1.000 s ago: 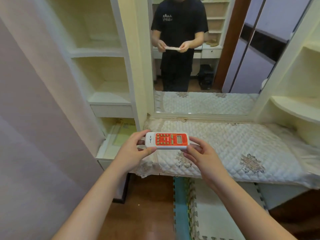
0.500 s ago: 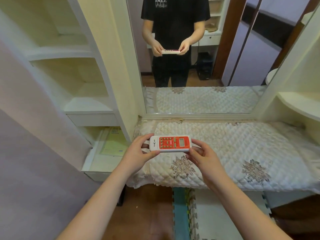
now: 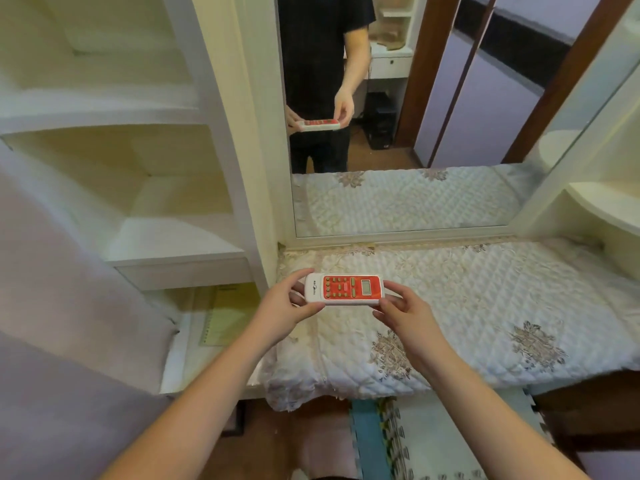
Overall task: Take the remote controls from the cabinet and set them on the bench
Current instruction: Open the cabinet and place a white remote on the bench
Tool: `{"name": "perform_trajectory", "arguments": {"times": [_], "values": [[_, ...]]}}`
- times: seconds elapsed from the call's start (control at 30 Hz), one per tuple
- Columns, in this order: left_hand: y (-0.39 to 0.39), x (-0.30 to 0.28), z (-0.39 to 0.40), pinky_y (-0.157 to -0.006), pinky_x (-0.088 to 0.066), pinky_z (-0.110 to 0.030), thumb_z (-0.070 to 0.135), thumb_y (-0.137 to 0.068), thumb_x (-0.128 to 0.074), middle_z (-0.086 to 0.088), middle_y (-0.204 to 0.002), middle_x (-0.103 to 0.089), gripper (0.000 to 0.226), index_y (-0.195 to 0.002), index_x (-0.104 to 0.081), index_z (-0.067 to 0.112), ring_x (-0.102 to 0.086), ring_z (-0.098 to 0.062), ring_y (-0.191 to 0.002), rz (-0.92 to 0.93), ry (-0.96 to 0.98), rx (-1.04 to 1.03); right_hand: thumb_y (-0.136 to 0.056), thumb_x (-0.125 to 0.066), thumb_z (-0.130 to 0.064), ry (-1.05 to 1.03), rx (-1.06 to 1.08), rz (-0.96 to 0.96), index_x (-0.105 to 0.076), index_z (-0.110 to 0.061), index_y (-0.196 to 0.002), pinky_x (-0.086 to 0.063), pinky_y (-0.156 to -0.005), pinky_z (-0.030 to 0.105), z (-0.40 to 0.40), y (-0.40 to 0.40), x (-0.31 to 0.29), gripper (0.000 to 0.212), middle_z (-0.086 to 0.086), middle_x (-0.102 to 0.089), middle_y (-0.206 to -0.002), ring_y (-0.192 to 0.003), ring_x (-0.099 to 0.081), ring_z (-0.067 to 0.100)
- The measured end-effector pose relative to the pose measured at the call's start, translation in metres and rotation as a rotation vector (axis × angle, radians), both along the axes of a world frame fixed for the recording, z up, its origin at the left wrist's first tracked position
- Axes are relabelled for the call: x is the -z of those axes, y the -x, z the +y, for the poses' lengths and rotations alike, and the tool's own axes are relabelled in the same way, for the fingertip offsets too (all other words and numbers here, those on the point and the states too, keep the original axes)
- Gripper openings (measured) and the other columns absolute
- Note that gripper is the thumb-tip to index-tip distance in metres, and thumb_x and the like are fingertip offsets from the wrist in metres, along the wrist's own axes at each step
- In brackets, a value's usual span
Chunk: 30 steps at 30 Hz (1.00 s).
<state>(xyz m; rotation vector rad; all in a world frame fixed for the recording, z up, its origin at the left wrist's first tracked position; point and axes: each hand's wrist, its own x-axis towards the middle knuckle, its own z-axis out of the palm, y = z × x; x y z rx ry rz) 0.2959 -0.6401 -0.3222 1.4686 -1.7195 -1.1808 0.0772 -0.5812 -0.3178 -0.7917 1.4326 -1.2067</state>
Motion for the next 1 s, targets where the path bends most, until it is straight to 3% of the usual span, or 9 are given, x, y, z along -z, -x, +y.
{"name": "perform_trajectory", "arguments": {"times": [0.17,0.37,0.5,0.73,0.87,1.0], "values": [[-0.007,0.014,-0.026,-0.062,-0.045,-0.008,0.013,-0.079,-0.077,0.004,-0.091,-0.058,0.064,-0.136,-0.05,0.025,-0.053,-0.002,-0.064,0.018,-0.083,0.055,-0.093,-0.054,-0.008,-0.02,0.057,0.022,-0.057,-0.02,-0.116,-0.055,-0.081,0.023,-0.016,-0.015,0.011,0.026,0.008,-0.068,-0.107,-0.098,-0.068,0.016],[0.004,0.029,-0.044,-0.068,-0.048,-0.014,0.015,-0.085,-0.071,0.001,-0.103,-0.058,0.057,-0.136,-0.048,0.027,-0.061,-0.007,-0.08,0.059,-0.218,0.105,-0.092,-0.055,-0.007,-0.082,0.123,0.113,-0.057,-0.012,-0.122,-0.054,-0.084,0.027,-0.034,-0.005,0.033,0.03,0.005,-0.06,-0.118,-0.098,-0.066,0.016],[0.014,0.041,-0.062,-0.091,-0.053,-0.033,0.026,-0.093,-0.06,-0.007,-0.111,-0.059,0.044,-0.136,-0.051,0.024,-0.065,-0.02,-0.093,0.13,-0.335,0.01,-0.092,-0.055,-0.007,-0.113,0.115,0.132,-0.059,-0.011,-0.122,-0.055,-0.085,0.029,-0.055,0.001,0.047,0.03,0.006,-0.06,-0.117,-0.096,-0.066,0.017],[0.033,0.062,-0.102,-0.101,-0.049,-0.04,0.001,-0.09,-0.047,-0.004,-0.113,-0.058,0.055,-0.144,-0.041,0.012,-0.063,-0.025,-0.105,0.152,-0.449,-0.063,-0.093,-0.052,-0.009,-0.203,0.028,0.248,-0.057,-0.014,-0.124,-0.046,-0.077,0.026,-0.102,0.021,0.069,0.032,0.003,-0.063,-0.116,-0.097,-0.059,0.017],[0.051,0.08,-0.117,-0.097,-0.05,-0.033,-0.002,-0.09,-0.048,-0.005,-0.118,-0.06,0.061,-0.147,-0.032,0.01,-0.062,-0.023,-0.108,0.168,-0.52,-0.132,-0.093,-0.052,-0.011,-0.267,-0.023,0.261,-0.059,-0.016,-0.12,-0.047,-0.082,0.03,-0.129,0.039,0.083,0.028,0.001,-0.063,-0.116,-0.1,-0.059,0.017],[0.07,0.098,-0.125,-0.093,-0.047,-0.028,0.002,-0.09,-0.05,-0.008,-0.126,-0.059,0.057,-0.143,-0.034,0.014,-0.06,-0.017,-0.106,0.238,-0.624,-0.231,-0.093,-0.045,-0.004,-0.342,-0.118,0.268,-0.057,-0.014,-0.125,-0.046,-0.088,0.031,-0.144,0.054,0.097,0.036,0.002,-0.061,-0.119,-0.104,-0.056,0.017]]}}
